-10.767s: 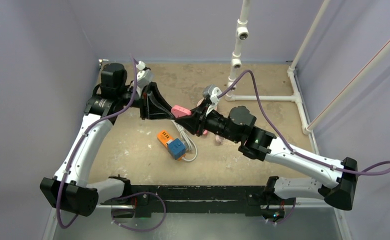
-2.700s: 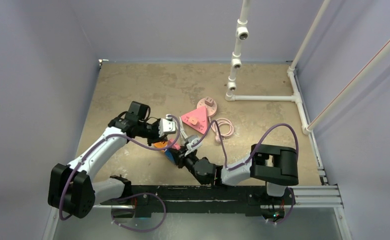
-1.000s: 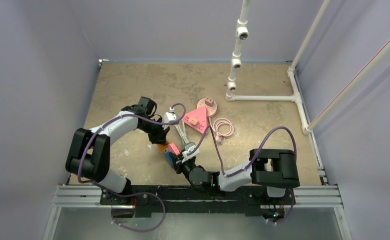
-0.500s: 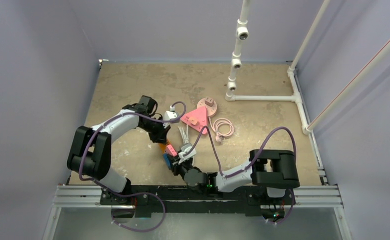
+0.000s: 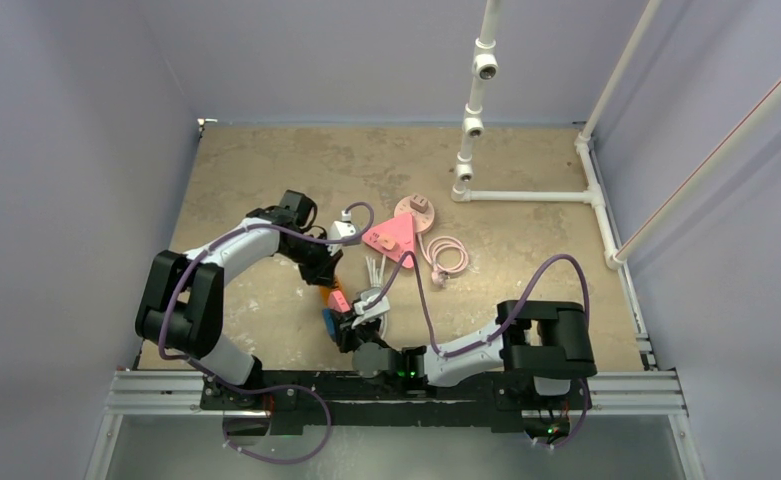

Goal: Insert the plug

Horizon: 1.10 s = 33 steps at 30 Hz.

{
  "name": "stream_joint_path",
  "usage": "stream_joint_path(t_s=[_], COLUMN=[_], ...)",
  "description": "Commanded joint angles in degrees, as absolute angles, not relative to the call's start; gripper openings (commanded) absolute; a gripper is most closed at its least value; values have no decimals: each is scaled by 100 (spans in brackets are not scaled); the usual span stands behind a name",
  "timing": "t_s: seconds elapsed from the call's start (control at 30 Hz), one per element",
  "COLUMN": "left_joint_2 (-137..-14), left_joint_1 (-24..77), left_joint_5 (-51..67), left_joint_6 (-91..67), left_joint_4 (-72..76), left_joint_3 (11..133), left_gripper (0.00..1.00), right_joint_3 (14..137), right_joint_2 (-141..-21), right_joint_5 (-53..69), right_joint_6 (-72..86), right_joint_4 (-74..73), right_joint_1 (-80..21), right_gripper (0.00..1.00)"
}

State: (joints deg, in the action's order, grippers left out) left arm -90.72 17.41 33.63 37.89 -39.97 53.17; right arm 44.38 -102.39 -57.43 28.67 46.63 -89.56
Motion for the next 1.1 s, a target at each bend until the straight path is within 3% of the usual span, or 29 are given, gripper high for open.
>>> stream_joint_path(t_s=[0.0,0.47,0.77,0.9,1.07], left_joint_2=[-9583,-9879,-9782,-9699,-9471], left_joint_1=[1716,1696,1687,1680,1565], left_joint_5=[1576,1278,1408,1421,1525], left_joint_6=[3999,3583,3266,3308,3332], left_joint_4=[-3899,-4047,-4565,-4718,-4761], left_joint_3=[4956,5448,6026,6103,6124], left_gripper=[0,0,0,0,0], right_joint_3=[4368,4117,4529,4578,4808], right_joint_2=[-10512,-10539,-10815,-10576,-10323], right_joint_5=[-5286,-5248,-5649,-5588,-5654], right_joint_6=[3720,3841,4723,4929,4839], right_joint_4=[3216,3505,2535,2436,2093], right_joint_1=[-9176,-9188,-9193,-9202,-9202], right_gripper=[0,0,0,23,34])
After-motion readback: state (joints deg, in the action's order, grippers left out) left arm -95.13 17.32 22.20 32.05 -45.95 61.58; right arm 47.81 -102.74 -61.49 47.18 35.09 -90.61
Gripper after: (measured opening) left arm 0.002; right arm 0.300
